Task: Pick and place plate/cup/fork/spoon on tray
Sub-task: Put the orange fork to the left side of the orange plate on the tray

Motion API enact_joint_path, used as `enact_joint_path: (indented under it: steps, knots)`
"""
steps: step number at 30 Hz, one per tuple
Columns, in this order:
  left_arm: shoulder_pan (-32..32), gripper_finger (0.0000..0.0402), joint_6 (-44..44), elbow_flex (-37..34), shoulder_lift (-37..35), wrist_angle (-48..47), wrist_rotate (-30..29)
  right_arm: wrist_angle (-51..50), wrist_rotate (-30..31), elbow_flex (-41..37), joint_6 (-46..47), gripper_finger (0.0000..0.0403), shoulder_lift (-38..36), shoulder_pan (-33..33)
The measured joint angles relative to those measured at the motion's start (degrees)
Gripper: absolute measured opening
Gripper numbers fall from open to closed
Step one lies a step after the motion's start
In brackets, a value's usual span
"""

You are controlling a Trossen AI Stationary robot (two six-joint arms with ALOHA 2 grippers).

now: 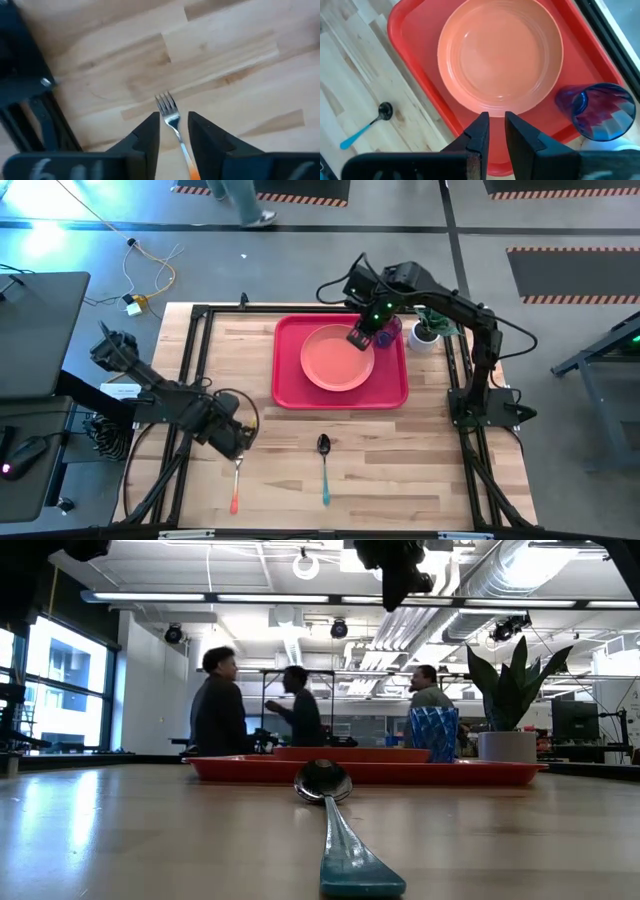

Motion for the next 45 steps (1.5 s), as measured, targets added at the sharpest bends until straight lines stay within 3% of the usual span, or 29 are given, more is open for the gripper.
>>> enact_joint_path:
  steps: [7,15,45]
  knots:
    - [-5.07,0.0140,-14.34,-3.73,0.05,2.17,2.00,0.00,-0.01,0.00,1.62,0.0053,0.00,2.10]
    - [-11.28,0.0142,-25.51,-5.06,1.10,5.12,1.56,-0.01,0.00,0.00,3.10,0.0053,0.00,4.16]
    - [-12.25,0.0141,-26.26,-5.10,21.79,21.99,4.03,-0.01,0.04,0.01,7.16,0.0053,0.00,11.57]
